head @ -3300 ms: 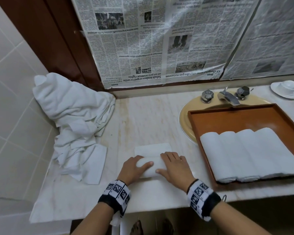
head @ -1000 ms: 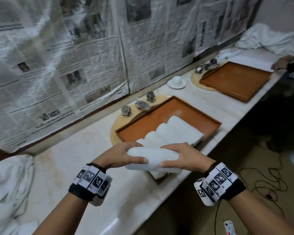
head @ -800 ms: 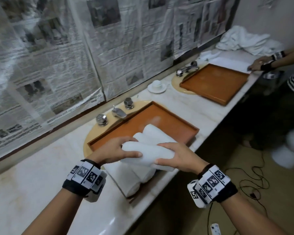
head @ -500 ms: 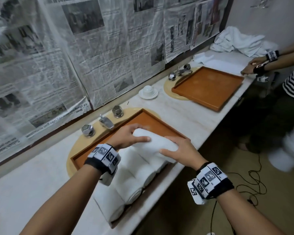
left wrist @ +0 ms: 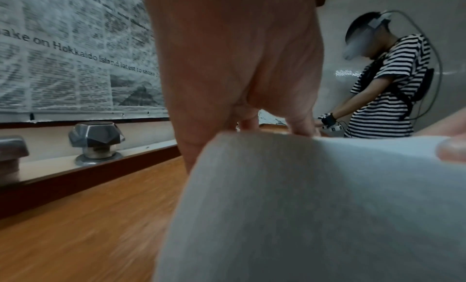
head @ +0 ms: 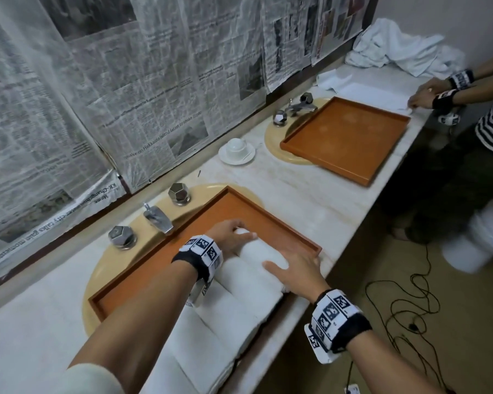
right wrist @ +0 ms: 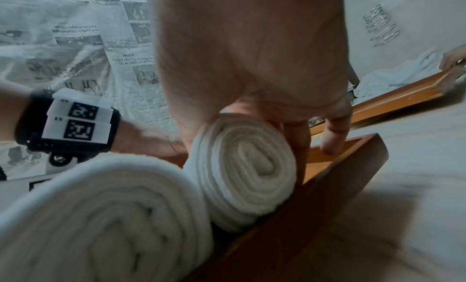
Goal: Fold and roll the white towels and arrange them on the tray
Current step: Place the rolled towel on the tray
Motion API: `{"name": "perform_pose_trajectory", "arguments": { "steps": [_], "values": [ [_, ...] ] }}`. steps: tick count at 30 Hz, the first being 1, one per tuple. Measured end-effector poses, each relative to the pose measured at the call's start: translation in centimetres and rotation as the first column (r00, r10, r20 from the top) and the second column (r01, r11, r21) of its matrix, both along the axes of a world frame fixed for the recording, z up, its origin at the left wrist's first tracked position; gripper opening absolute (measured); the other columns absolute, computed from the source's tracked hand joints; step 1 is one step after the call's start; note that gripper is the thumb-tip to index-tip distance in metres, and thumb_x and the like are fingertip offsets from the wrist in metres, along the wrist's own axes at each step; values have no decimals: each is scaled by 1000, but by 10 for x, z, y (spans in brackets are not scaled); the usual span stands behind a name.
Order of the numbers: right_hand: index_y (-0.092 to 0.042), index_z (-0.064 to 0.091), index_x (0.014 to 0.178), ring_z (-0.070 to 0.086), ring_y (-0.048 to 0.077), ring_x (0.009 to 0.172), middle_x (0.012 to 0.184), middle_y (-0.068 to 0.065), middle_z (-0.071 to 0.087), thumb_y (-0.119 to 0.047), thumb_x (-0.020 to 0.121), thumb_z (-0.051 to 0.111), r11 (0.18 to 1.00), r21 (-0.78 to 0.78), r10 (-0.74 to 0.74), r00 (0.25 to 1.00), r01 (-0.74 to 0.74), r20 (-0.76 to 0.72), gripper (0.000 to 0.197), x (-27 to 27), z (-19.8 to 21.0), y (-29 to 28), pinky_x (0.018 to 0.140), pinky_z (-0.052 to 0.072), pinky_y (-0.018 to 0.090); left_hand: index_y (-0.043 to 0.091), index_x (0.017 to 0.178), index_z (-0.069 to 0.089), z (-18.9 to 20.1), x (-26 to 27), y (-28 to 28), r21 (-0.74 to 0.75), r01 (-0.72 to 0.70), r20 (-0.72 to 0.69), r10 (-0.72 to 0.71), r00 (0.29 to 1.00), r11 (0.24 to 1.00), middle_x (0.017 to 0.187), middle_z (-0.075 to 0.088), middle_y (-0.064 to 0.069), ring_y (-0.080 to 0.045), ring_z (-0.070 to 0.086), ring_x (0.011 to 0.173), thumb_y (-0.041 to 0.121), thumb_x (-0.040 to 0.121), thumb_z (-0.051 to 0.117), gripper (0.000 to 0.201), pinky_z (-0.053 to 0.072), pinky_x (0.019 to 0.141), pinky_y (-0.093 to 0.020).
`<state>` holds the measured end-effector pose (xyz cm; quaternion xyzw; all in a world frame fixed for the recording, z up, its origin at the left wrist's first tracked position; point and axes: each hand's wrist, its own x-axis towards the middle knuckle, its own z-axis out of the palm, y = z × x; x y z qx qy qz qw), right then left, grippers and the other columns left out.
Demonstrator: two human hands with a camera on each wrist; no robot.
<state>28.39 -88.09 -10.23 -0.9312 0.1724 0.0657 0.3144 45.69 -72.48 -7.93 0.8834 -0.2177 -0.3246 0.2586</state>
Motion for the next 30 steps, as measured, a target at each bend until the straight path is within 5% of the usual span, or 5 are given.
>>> {"name": "perform_pose_trajectory", "arguments": {
  "steps": [5,9,16,21,30],
  "values": [
    [-27,46,140,45,26,132,136,-3,55,-73,88,42,997,71,-11,987,23,-158,70,1,-1,-1,106,29,52,34,119,60,-4,5,0,61,38,1,-38,999,997,117,63,6,-14,61,103,70,82,63,52,50,92,-35],
    [-25,58,128,58,15,116,120,-7,65,-82,72,56,957,283,-43,995,66,-87,80,5,-9,-6,101,48,38,33,111,62,1,2,1,105,34,19,-36,999,994,106,65,8,-11,62,93,69,82,64,45,47,76,-28],
    [-22,65,117,61,7,106,110,-11,69,-86,68,58,928,346,-152,988,141,2,81,-3,-24,-8,98,50,38,26,124,61,6,-11,0,111,27,92,-38,995,993,108,64,6,-14,60,97,62,86,64,52,43,81,-26],
    [-24,67,105,64,8,95,98,-10,70,-81,71,60,941,321,-123,991,102,44,67,-8,-18,-6,90,53,39,17,141,49,15,-26,5,149,43,189,-71,979,988,129,62,-7,-22,59,111,57,93,59,63,46,92,-31],
    [-26,43,146,35,16,140,151,-4,43,-81,81,43,997,-76,0,998,4,61,85,-28,17,-4,114,28,45,20,151,36,32,-71,48,47,-72,306,54,950,996,155,40,-6,-24,36,142,54,92,60,73,31,116,-42]
  ]
}}
